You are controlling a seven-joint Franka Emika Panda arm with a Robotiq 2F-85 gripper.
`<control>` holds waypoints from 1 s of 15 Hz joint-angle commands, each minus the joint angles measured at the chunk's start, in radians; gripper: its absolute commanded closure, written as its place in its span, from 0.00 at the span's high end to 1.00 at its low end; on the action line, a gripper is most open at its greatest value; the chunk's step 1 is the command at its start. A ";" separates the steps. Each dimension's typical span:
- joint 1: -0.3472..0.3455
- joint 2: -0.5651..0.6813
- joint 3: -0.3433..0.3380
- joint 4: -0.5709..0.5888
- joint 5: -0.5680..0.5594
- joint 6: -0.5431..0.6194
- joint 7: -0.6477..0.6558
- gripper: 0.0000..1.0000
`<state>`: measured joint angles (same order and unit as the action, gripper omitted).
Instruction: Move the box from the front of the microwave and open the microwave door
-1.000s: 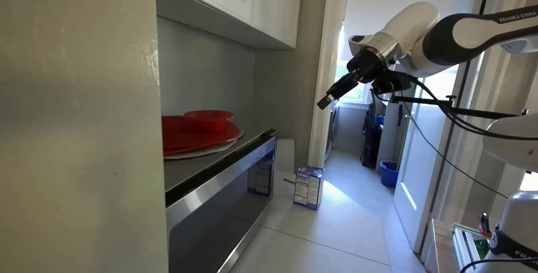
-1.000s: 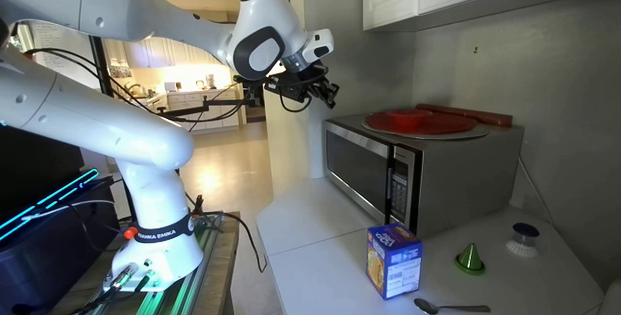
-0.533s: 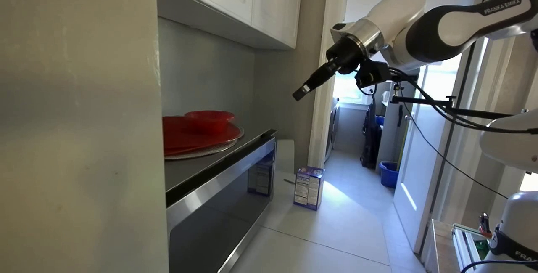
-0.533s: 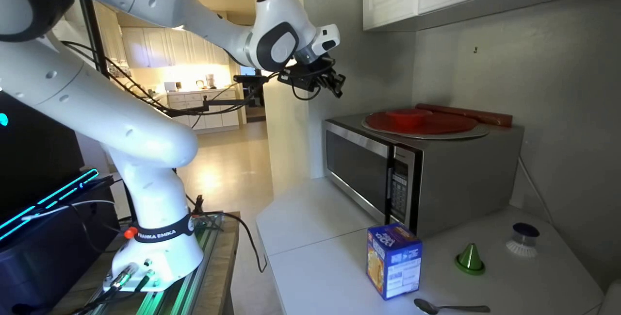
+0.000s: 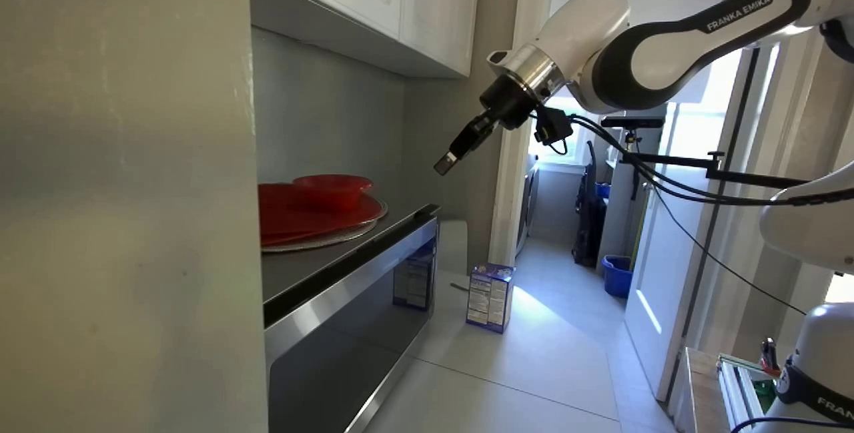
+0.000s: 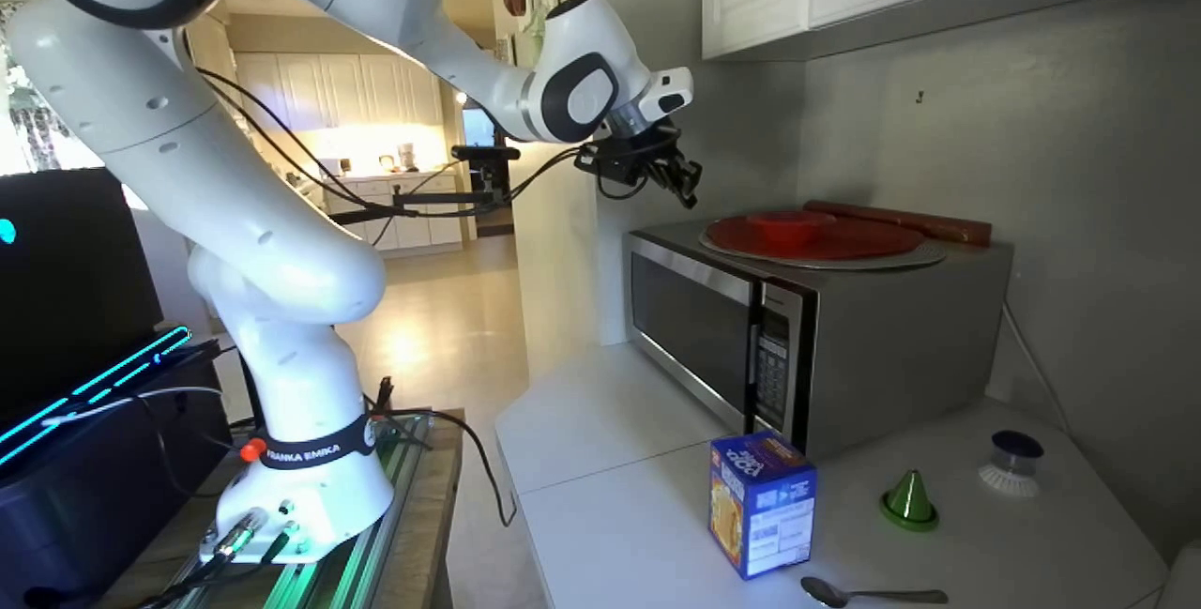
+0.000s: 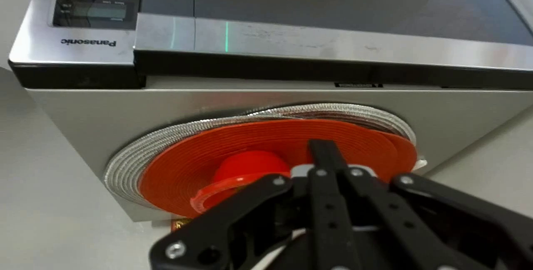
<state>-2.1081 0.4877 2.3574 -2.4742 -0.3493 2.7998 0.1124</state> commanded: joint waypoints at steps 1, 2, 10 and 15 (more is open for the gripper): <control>0.032 -0.077 -0.068 0.032 -0.029 0.015 0.044 0.00; 0.026 -0.099 -0.078 0.030 -0.044 0.028 0.053 0.00; 0.082 -0.090 -0.127 0.041 -0.020 0.003 0.044 0.00; 0.185 -0.125 -0.225 0.100 0.007 -0.003 0.048 0.00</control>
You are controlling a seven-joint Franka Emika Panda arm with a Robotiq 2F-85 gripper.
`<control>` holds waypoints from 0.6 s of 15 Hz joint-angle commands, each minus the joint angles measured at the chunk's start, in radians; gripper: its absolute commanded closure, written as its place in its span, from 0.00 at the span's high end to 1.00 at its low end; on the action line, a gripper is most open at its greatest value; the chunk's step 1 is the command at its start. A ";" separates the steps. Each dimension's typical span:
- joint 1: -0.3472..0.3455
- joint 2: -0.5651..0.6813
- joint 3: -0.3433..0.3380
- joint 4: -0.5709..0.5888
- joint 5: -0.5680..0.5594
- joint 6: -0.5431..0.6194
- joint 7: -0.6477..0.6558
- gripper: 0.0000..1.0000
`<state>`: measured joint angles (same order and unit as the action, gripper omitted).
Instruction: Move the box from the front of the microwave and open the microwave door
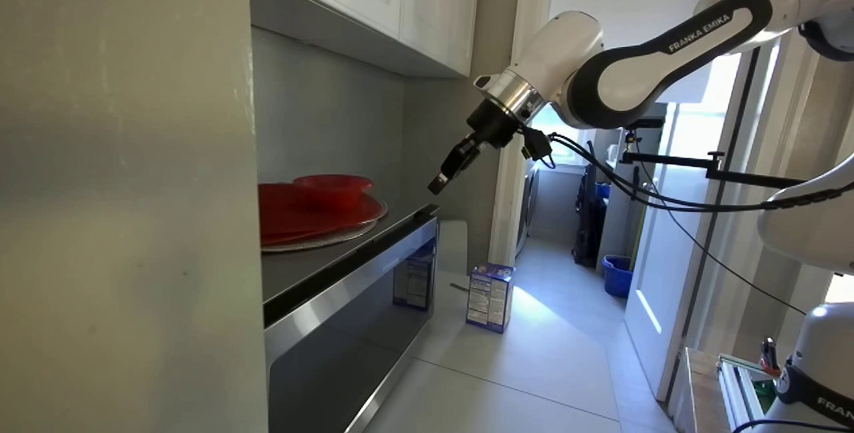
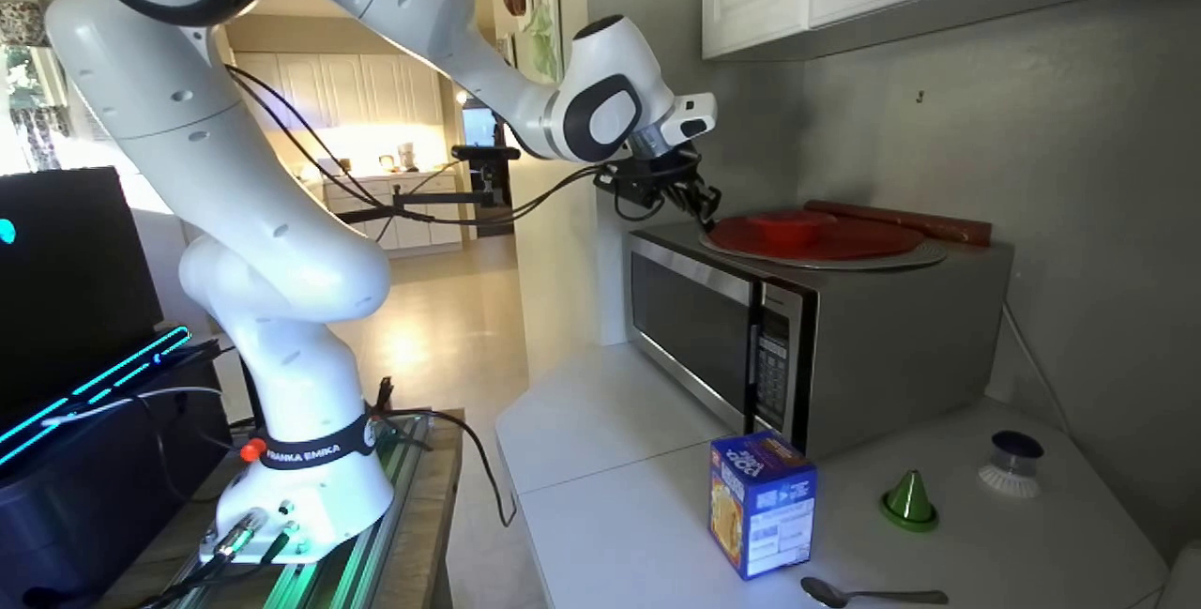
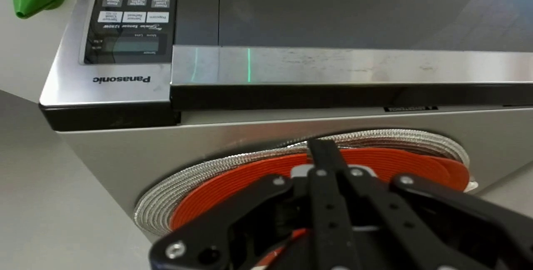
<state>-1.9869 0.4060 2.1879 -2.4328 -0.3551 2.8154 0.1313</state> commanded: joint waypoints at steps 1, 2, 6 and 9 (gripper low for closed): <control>0.084 -0.053 -0.076 0.071 0.015 -0.018 0.032 0.00; 0.104 -0.060 -0.096 0.084 0.017 -0.019 0.035 0.00; 0.181 -0.093 -0.176 0.116 0.018 -0.017 0.044 0.00; 0.230 -0.112 -0.229 0.129 0.019 -0.021 0.049 0.00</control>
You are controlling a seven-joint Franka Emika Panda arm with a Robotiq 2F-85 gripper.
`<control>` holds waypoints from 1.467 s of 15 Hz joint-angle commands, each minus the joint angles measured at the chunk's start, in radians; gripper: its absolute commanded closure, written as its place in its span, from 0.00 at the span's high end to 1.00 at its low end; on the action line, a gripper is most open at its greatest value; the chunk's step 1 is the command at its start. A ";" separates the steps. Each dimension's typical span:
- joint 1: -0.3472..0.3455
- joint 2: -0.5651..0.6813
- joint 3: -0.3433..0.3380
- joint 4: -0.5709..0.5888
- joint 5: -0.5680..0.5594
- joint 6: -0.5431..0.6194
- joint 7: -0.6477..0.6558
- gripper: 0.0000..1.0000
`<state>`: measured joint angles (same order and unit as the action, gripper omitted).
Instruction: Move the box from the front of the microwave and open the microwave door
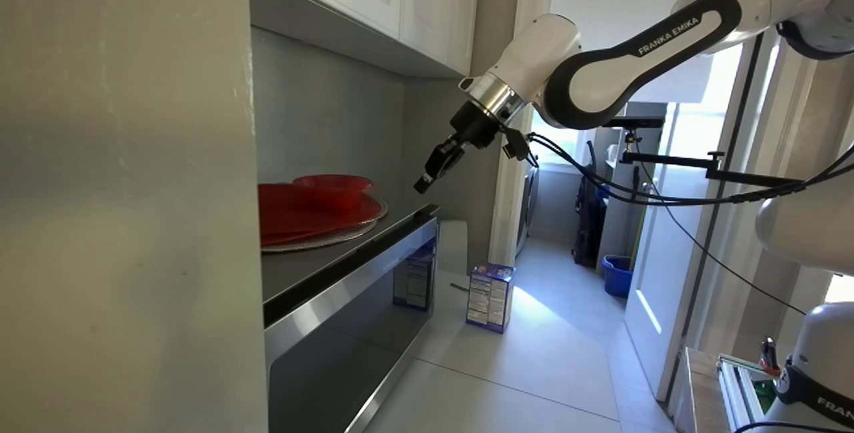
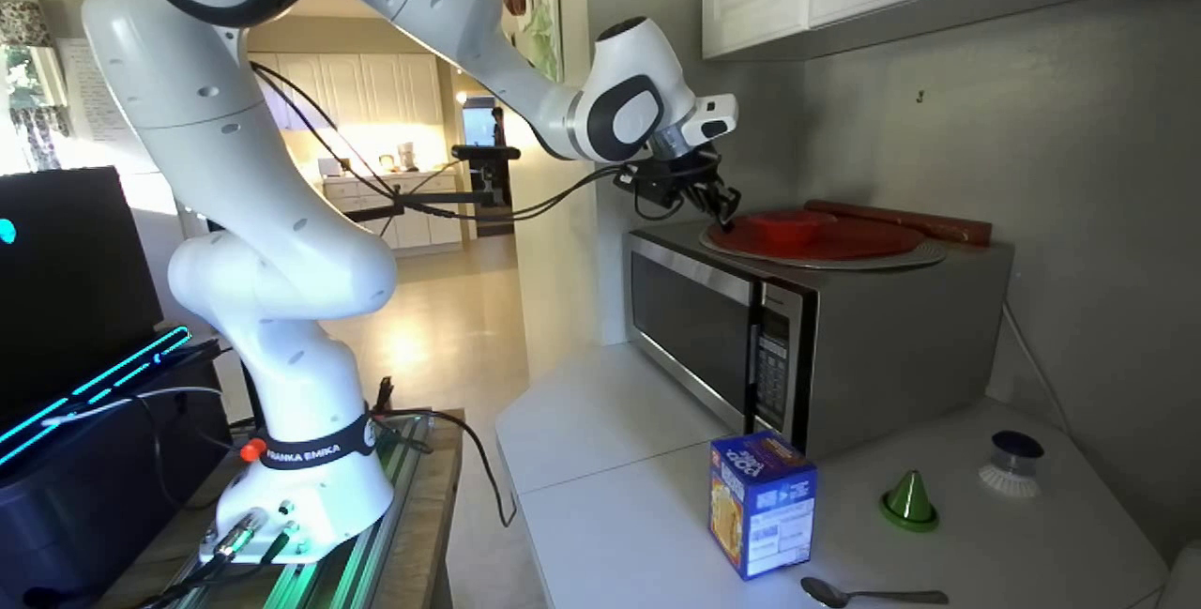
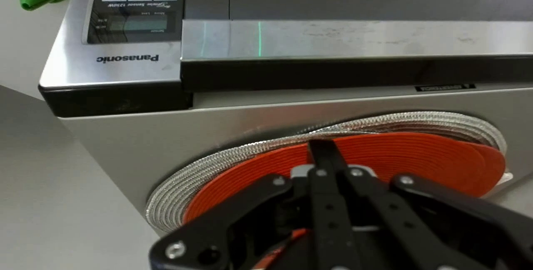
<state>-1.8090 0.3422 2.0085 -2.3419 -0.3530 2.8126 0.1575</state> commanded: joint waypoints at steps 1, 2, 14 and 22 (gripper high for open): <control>0.069 -0.053 -0.068 0.041 0.018 -0.019 0.021 0.00; 0.084 -0.057 -0.084 0.043 0.018 -0.021 0.020 0.00; 0.272 -0.131 -0.294 0.078 0.049 -0.036 0.014 0.00; 0.422 -0.133 -0.456 0.102 0.039 -0.051 0.022 0.00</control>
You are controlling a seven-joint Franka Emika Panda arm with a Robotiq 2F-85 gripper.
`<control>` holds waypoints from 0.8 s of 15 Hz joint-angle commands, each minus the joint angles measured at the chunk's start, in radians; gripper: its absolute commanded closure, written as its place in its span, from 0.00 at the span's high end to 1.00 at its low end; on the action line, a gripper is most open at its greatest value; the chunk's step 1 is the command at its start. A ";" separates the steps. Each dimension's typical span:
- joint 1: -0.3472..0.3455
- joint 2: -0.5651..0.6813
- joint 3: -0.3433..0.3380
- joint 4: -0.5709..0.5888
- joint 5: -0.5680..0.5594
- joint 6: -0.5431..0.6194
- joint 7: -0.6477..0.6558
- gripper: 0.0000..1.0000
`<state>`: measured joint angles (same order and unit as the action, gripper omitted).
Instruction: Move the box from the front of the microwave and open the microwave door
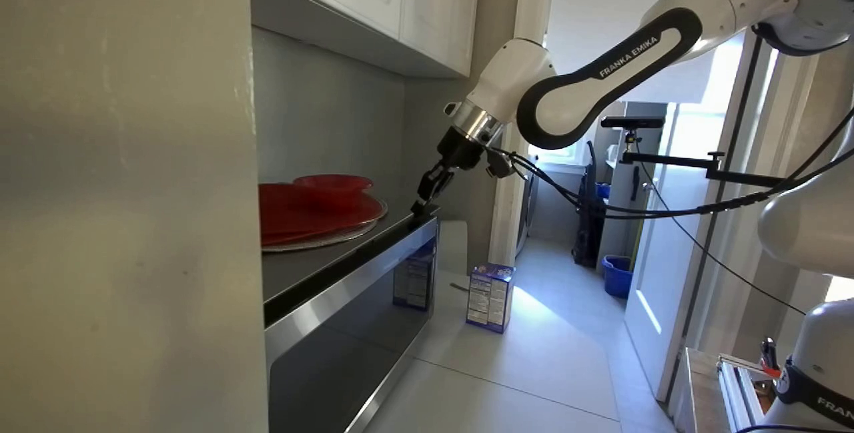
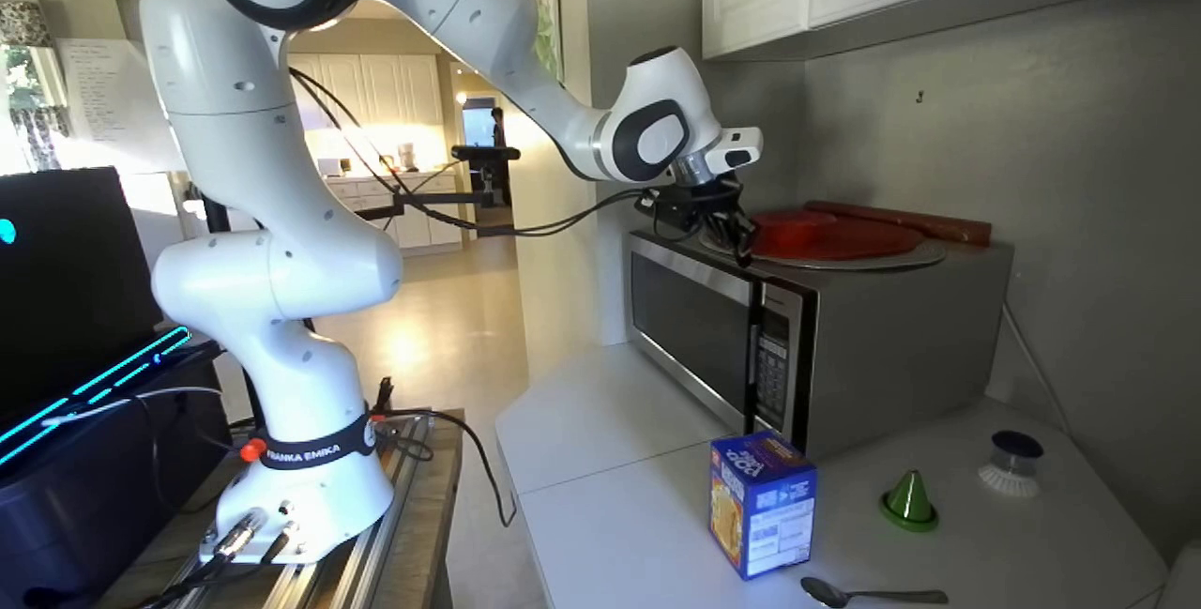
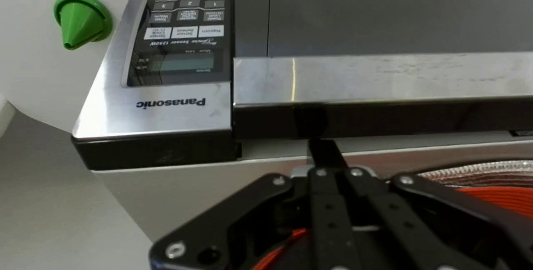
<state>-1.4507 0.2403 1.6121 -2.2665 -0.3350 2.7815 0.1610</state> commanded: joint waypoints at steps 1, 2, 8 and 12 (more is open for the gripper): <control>0.083 -0.030 -0.078 0.029 0.018 -0.021 0.021 0.00; 0.102 -0.028 -0.097 0.032 0.015 -0.022 0.022 0.00; 0.194 -0.027 -0.197 0.041 -0.002 -0.035 0.032 0.00; 0.156 -0.027 -0.181 0.023 -0.001 -0.047 0.017 0.00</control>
<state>-1.2784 0.2396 1.4437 -2.2277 -0.3355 2.7650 0.1677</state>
